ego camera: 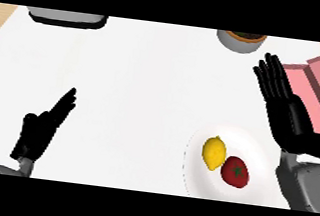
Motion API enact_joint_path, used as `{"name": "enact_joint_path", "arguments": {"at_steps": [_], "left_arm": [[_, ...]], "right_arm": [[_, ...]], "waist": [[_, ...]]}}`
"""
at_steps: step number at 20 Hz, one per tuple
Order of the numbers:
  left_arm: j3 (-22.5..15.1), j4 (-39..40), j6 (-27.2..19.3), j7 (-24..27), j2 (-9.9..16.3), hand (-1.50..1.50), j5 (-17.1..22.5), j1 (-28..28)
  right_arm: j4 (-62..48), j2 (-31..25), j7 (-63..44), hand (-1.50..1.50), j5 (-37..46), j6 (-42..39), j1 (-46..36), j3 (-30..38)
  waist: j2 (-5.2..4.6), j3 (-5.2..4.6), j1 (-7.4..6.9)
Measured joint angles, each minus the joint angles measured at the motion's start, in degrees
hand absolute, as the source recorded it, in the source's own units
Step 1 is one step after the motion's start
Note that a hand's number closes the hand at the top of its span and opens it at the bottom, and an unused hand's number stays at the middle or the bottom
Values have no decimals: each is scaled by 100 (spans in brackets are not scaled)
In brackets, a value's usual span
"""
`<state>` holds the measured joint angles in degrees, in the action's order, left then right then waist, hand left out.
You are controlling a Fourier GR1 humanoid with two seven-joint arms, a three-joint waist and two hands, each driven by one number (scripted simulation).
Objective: Pick the tomato from the plate and place it in the cardboard box
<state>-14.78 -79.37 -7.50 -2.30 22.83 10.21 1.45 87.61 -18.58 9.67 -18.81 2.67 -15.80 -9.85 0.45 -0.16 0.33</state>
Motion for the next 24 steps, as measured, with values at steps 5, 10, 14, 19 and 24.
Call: {"name": "enact_joint_path", "arguments": {"at_steps": [5,10,14,19,24], "left_arm": [[589,-417,-19,-155,84,0,430,33],[1097,-656,-101,-284,69,0,930,-26],[1298,-957,-21,-451,139,0,1194,-118],[1389,-1177,30,-660,191,0,1314,-117],[1440,-1278,92,-761,245,0,1390,-67]], "right_arm": [[670,-261,-469,-150,83,449,819,321],[918,-509,-179,-150,830,1690,1647,1095],[1837,-225,689,-150,1397,2222,2684,1058],[2977,-526,469,-150,2410,2363,3874,601],[3408,-1457,-790,-150,3509,2029,4643,531]], "waist": [[18,7,81],[68,-1,310],[52,10,249],[13,-1,158],[-41,-31,82]]}}
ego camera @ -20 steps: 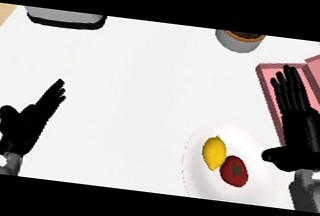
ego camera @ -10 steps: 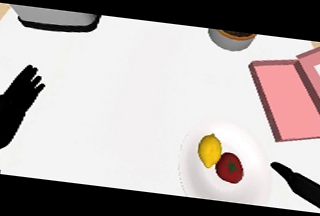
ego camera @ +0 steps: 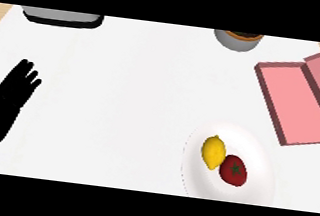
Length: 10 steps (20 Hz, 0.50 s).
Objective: Pick the tomato from the plate and place it in the cardboard box
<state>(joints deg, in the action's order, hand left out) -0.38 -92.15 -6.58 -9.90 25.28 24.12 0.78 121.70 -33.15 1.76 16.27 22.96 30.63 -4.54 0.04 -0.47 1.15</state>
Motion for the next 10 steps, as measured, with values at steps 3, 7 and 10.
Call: {"name": "enact_joint_path", "arguments": {"at_steps": [3,7,10], "left_arm": [[-63,-116,22,-54,-5,0,-15,-28],[-90,-118,63,-89,-20,0,-17,84],[-70,-119,112,-99,-19,0,1,106]], "right_arm": [[323,-478,-993,-150,561,-369,226,-17],[786,-893,-2480,-150,1090,-1074,164,-271],[1150,-1003,-3648,-150,1278,-1653,-144,-609]], "waist": [[-21,-4,-95],[-53,-1,-203],[-57,6,-274]]}}
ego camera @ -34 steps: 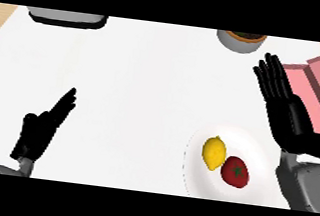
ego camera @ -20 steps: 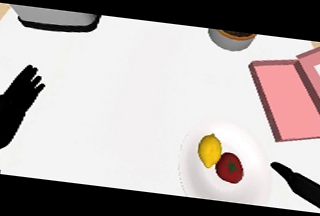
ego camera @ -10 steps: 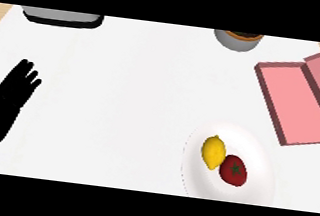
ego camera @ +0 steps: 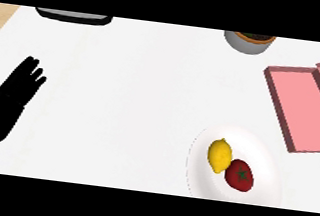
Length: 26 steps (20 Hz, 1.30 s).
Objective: Pick the tomato from the plate and place it in the cardboard box
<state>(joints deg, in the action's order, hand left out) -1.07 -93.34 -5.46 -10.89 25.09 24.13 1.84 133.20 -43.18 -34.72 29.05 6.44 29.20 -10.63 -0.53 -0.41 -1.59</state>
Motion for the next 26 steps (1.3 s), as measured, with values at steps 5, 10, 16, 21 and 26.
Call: {"name": "enact_joint_path", "arguments": {"at_steps": [5,10,16,21,26], "left_arm": [[-9,67,17,5,-62,0,-67,66],[43,73,6,-82,-125,0,-121,138],[253,41,159,-92,-115,0,-106,-13],[332,82,214,-118,-208,0,-205,3],[461,-78,310,-267,-282,0,-251,-97]], "right_arm": [[13,296,-1717,-150,0,-808,-1038,-773],[-234,834,-2635,-150,-134,-1349,-2134,-1246],[-551,1168,-2766,-150,-109,-1571,-2396,-1429],[-798,1383,-2708,-150,-135,-1748,-2609,-1351],[-1063,1690,-2520,-150,188,-1804,-2635,-1407]], "waist": [[5,16,-31],[26,26,19],[46,35,102],[51,38,132],[55,40,143]]}}
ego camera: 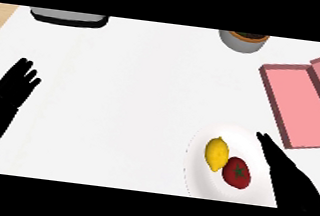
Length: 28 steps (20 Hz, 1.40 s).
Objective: Pick the tomato from the plate and place it in the cardboard box
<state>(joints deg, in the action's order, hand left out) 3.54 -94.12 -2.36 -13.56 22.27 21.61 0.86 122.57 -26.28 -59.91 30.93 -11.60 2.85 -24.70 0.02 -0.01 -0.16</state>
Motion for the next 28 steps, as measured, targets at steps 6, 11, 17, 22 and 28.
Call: {"name": "enact_joint_path", "arguments": {"at_steps": [6,11,17,22,28], "left_arm": [[112,47,136,28,-125,0,-144,-1],[128,-60,135,-63,-218,0,-226,-38],[237,99,282,62,-274,0,-279,-14],[305,108,332,92,-343,0,-347,-18],[385,72,423,-28,-364,0,-375,37]], "right_arm": [[-122,263,90,-150,339,-156,-151,-10],[-256,324,92,-150,400,-358,-237,75],[-795,614,137,-150,534,-508,-477,110],[-926,806,118,-150,750,-591,-430,116],[-1149,937,239,-150,1020,-692,-271,112]], "waist": [[1,-1,9],[1,0,5],[-2,-1,0],[0,0,7],[1,0,14]]}}
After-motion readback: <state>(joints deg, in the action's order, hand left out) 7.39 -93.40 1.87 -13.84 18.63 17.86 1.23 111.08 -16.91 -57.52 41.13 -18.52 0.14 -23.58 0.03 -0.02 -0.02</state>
